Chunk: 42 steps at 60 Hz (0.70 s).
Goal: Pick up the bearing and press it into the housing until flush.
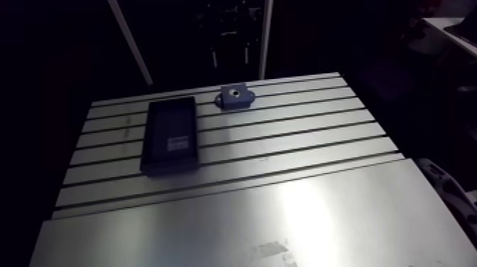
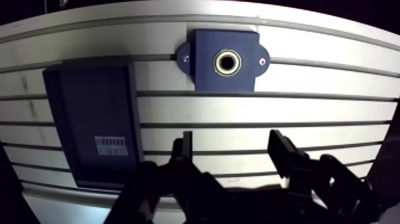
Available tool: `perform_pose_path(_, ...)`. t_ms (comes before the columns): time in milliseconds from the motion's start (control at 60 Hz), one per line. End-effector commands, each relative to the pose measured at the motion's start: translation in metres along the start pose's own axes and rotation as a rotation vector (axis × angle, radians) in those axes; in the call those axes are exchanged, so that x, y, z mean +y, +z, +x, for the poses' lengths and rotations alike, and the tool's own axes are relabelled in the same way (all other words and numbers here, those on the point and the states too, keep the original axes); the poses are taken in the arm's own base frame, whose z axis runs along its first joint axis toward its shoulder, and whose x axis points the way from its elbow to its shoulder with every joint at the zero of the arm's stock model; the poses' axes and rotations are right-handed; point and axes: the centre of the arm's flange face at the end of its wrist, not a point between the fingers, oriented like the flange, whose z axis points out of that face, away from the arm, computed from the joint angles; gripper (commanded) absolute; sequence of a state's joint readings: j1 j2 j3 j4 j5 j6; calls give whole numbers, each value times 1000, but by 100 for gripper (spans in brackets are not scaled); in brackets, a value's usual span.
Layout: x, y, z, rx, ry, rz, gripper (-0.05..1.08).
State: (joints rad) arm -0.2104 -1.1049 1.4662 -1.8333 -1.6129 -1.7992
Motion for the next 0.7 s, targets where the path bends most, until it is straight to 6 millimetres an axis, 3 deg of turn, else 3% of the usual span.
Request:
perform_pose_path(17, -16, -38, -22, 6, -10, -2, 1)
perform_pose_path(250, -30, -81, -47, 18, 10, 8, 1)
perform_pose_path(700, -45, -149, -63, 92, 29, -5, 1)
